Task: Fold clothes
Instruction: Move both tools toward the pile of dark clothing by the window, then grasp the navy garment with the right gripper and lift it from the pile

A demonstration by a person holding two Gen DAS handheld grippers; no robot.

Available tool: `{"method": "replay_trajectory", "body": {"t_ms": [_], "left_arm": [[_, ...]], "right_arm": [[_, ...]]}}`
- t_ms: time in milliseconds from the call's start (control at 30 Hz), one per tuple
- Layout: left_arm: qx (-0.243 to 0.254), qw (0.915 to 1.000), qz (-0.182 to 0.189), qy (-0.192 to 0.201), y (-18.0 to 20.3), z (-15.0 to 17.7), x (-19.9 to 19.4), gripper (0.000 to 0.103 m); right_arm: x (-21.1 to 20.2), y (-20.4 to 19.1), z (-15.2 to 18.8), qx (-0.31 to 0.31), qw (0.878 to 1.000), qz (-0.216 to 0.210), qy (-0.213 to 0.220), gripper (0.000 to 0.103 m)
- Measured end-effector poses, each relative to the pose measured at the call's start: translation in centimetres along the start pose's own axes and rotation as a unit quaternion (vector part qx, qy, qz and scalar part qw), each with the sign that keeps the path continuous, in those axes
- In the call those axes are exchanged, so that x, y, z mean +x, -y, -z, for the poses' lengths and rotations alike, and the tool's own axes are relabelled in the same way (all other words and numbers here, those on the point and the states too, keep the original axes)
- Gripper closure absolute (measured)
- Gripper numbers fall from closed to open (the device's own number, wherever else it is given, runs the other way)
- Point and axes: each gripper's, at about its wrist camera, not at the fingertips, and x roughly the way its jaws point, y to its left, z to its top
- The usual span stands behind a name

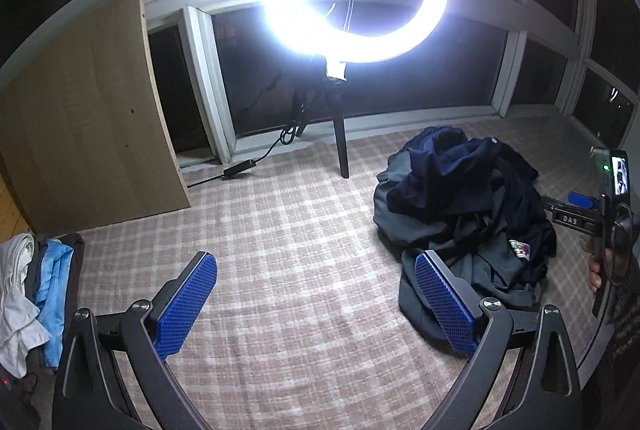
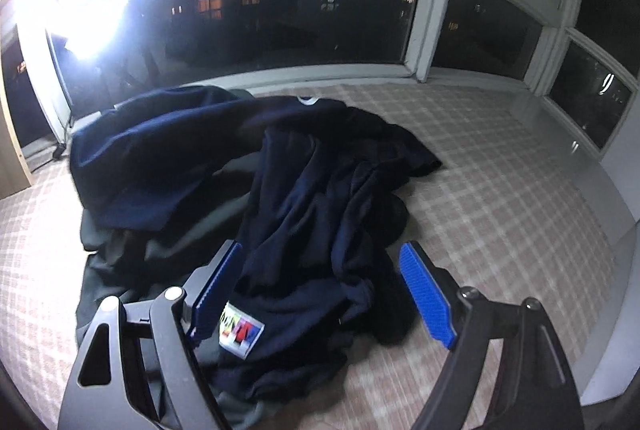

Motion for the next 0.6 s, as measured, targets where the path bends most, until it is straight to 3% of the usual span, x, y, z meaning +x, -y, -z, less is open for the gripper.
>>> {"method": "replay_trajectory", "body": {"t_ms": [300,367,433,533,600], "left_arm": [[0.023,0.9990,-0.015,-0.035,1.1,-0.3,2.8,0.003],[0.025,0.9988,-0.017,-0.039,1.0,-0.3,3.1,0.003],[0.028,0.9985,-0.021,-0.042,0.9,-0.3,3.3,0.003],[0.024,0.9982,-0.027,-0.047,0.4,-0.2,3.3,0.003],[0.019,0.9983,-0.027,-0.049,0.0,-0.1,3.2,0.003]], "right_arm": [[7.3,-0.7,-0.9,-0.027,0.998,-0.021,-0.056,0.023],[8.3,-0.6,-0.7,-0.029,0.997,-0.037,-0.067,0.038],[8.5,-0.5,-0.6,-0.035,0.996,-0.049,-0.064,0.045],[7.9,0.2,-0.8,-0.032,0.996,-0.060,-0.059,0.072],[7.2,1.6,-1.1,-0.002,0.995,-0.080,-0.054,0.078]]}}
